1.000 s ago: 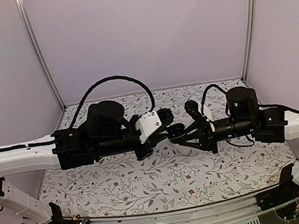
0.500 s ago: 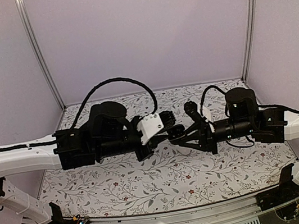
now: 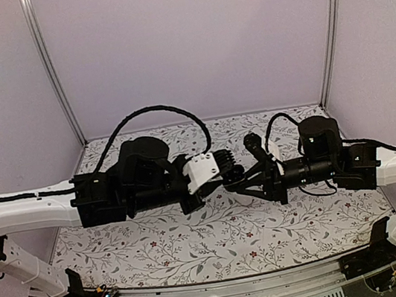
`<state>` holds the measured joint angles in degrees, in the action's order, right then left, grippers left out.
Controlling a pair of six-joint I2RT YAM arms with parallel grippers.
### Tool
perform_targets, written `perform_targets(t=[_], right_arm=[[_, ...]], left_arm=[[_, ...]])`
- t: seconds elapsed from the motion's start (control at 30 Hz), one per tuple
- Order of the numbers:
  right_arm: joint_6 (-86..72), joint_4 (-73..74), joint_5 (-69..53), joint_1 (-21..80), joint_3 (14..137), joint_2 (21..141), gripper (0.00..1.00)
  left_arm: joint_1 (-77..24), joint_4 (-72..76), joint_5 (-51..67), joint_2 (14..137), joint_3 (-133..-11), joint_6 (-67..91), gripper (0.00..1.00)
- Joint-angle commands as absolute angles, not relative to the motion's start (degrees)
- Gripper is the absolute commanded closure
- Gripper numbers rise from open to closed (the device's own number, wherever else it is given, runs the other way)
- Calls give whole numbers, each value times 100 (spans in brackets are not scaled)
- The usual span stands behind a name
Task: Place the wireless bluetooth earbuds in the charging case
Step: Adjust the left earbud in the left side groove of the charging case.
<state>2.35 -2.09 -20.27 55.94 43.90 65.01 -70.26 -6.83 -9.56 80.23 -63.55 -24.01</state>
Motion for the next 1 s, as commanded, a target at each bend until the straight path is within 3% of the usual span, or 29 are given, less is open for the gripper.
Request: perform_targets(t=[0.0,0.5,0.97], right_arm=[[145,-434,-2110,5573,4518,6466,100],[332,-373,-2277,5552,4535,6401,100],[480,-347,-2539,5546,4562,6320,100]], left_arm=[[-7182,-643,-913,7889,-6322,-2549,76],[-7216,-947,-945,8160,-6560,-2531,79],[-7123,-1691,15,8050,-6675,-2868,87]])
